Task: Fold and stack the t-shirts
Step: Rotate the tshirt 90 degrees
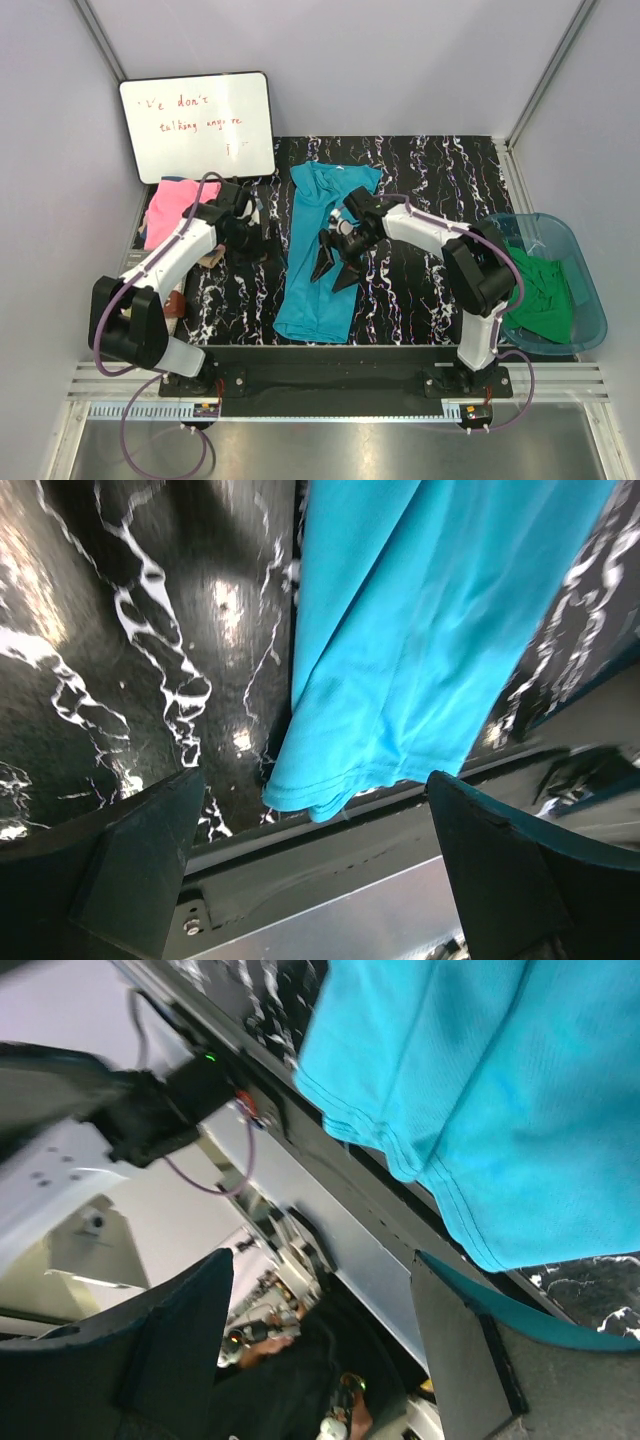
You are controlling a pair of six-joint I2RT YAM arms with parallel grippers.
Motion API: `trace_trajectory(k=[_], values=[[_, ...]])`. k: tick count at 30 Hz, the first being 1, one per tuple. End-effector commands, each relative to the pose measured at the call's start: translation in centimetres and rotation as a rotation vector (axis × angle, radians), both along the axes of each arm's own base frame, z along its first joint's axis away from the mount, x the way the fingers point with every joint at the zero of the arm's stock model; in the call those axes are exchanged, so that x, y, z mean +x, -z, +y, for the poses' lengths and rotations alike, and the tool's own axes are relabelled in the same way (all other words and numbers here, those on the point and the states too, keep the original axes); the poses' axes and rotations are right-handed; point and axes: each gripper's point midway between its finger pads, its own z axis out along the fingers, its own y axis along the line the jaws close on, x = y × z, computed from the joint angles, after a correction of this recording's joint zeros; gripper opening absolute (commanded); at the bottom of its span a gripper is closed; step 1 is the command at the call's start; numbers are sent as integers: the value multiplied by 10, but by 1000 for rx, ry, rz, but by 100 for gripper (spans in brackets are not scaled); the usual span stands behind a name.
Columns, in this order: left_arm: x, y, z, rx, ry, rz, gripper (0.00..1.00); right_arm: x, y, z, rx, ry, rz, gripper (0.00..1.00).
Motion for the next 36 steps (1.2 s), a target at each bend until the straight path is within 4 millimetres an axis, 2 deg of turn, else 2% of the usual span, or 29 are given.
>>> trace_trajectory(k=[1,2,4,5,6,8,11,17,19,20,21,23,24,25,30,36], values=[[9,-15,-4,-28,13,-15,99,-30,10,-4,-114,-61,-28,80],[8,-15,-3,-30,10,-6,99,-40,13,1,-133,-86,-37,80],[5,-16,-3,-54,17,3,99,-47,23,7,-183,-103,-63,79],[6,-18,0,-65,7,2,99,-55,34,13,-225,-131,-86,79],[7,-21,2,-77,4,-9,99,-56,38,17,-237,-133,-95,79],[7,-26,7,-104,-3,-18,99,-56,55,25,-274,-126,-105,69],[8,-37,17,-139,-10,-48,99,-57,71,36,-301,-108,-114,62],[10,-43,37,-173,-47,-70,99,-65,101,46,-368,-135,-121,57],[10,-44,38,-187,-44,-74,99,-63,100,51,-369,-139,-143,53],[11,-44,39,-189,-48,-78,99,-60,101,52,-373,-140,-159,47],[11,-44,40,-193,-47,-76,99,-57,98,56,-362,-143,-175,39],[11,-44,40,-196,-44,-80,99,-53,96,60,-349,-153,-201,12],[11,-42,40,-195,-43,-77,99,-49,89,66,-329,-155,-216,4],[11,-42,40,-199,-42,-75,99,-47,86,68,-318,-162,-227,0],[5,-35,39,-205,-31,-57,99,-42,61,71,-304,-161,-266,0],[-2,-24,40,-204,-20,-31,99,-42,32,54,-349,-151,-308,0]])
